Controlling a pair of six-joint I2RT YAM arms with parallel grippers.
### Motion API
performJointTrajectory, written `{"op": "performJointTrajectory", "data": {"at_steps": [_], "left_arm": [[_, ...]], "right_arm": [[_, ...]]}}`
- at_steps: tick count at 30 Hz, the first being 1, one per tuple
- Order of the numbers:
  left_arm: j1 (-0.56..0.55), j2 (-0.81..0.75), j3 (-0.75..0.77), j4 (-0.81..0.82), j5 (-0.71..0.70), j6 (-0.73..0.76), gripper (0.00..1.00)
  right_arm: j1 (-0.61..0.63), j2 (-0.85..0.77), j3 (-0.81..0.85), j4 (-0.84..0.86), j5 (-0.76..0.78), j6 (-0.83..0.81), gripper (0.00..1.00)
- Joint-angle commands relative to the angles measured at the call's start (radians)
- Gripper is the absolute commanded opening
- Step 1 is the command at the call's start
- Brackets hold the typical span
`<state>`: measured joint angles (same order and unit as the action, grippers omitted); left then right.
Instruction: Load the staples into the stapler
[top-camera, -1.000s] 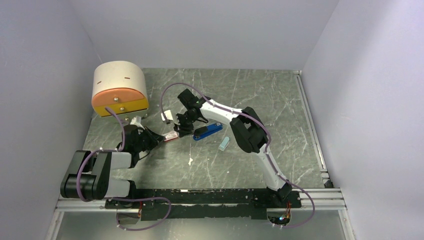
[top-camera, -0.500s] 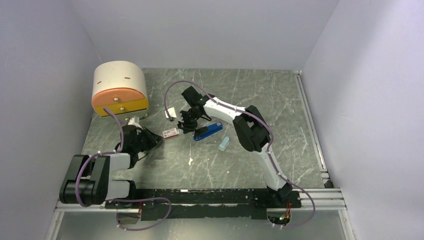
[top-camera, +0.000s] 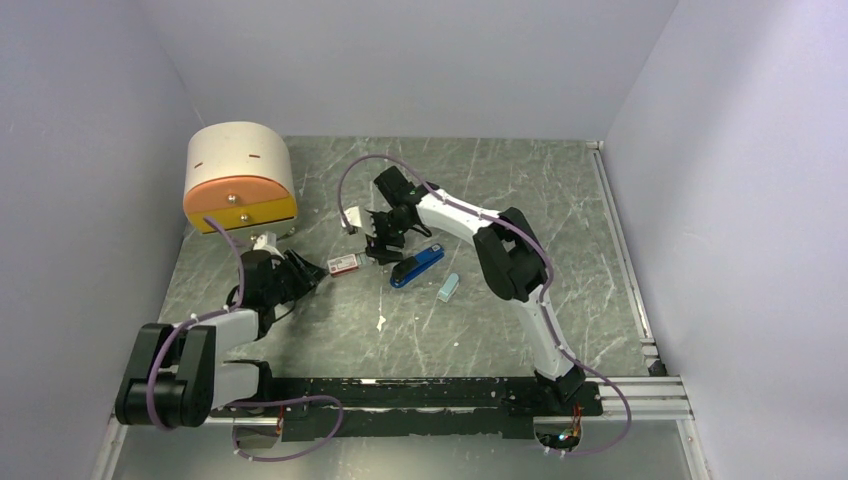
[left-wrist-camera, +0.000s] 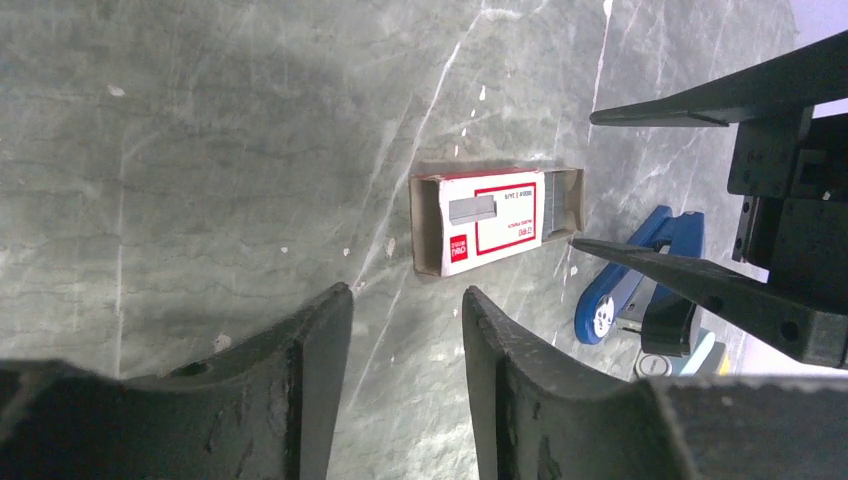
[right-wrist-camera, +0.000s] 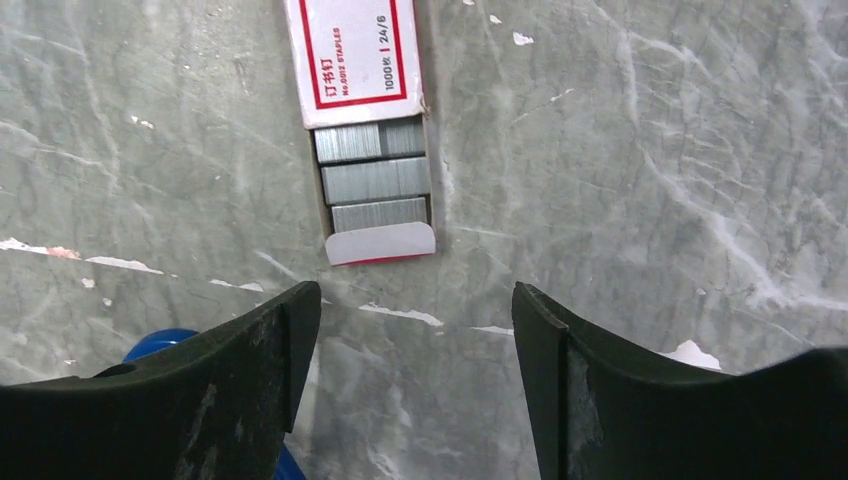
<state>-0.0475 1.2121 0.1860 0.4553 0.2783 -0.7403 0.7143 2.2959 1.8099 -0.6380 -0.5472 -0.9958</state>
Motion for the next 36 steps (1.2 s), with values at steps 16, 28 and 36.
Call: {"op": "performJointTrajectory", "data": {"at_steps": [16, 28, 36], "left_arm": [[0.009, 0.104, 0.022, 0.107, 0.040, -0.059, 0.50], [0.010, 0.154, 0.052, 0.133, 0.073, -0.076, 0.31], [0.010, 0.160, 0.052, 0.150, 0.070, -0.094, 0.39]], "right_arm": [[0.066, -0.201, -0.142, 0.410, 0.373, 0.873, 0.65], [0.152, -0.138, -0.078, 0.180, 0.727, 1.282, 0.68], [0.171, -0.108, -0.073, 0.138, 0.692, 1.274, 0.66]]}}
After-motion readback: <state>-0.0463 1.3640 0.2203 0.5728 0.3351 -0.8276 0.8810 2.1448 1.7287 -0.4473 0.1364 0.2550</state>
